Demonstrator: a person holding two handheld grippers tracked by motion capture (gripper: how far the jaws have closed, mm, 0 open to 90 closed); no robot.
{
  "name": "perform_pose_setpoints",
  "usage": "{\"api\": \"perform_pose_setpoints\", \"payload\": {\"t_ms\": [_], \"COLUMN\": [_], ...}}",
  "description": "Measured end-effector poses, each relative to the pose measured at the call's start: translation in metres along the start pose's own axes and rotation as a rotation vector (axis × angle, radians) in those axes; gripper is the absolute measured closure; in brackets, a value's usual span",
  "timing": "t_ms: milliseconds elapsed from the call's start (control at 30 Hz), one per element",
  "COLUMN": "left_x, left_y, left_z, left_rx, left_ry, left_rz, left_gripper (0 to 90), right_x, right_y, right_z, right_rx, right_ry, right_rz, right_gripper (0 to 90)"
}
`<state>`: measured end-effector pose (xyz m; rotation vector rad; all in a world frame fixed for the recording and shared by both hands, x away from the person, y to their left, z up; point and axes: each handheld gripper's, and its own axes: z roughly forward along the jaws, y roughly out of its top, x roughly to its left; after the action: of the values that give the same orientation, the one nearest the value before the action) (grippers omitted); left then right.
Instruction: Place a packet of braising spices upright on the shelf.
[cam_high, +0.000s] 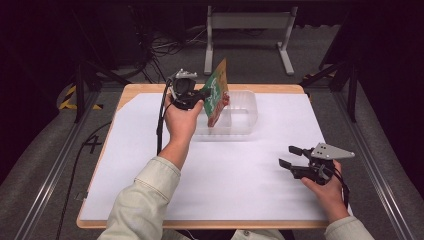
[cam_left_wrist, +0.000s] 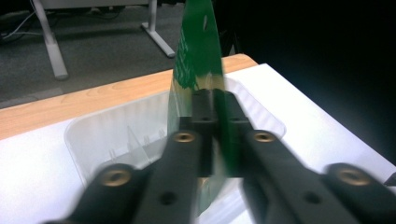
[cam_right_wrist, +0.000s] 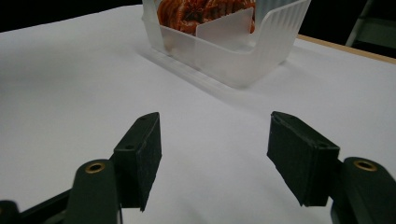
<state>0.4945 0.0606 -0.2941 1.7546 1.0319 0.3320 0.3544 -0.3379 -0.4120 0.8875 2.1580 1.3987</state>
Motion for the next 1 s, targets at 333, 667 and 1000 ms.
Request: {"api": "perform_pose_setpoints", "payload": {"t_ms": [333,667,1000], "left_x": [0.0,0.0,0.002], "left_y": [0.002,0.002,-0.023], "left_z": [-0.021,-0.063,-0.11], "left_rx": [-0.132,-0.189,-0.201], "left_ry": [-0.048,-0.105,-0.136], "left_rz": [0.087,0.163,0.24], "left_gripper": [47.6,39.6,34.7], "right_x": [-0.001,-0.005,-0.003], "right_y": [0.005,0.013,0.013], "right_z": [0.008,0.009,0.009], "right_rx": [-0.005,-0.025,-0.016], "right_ry": [0.013,0.018,0.017], "right_rz": [-0.005,-0.006,-0.003], "right_gripper": [34.8,34.2,32.8]}}
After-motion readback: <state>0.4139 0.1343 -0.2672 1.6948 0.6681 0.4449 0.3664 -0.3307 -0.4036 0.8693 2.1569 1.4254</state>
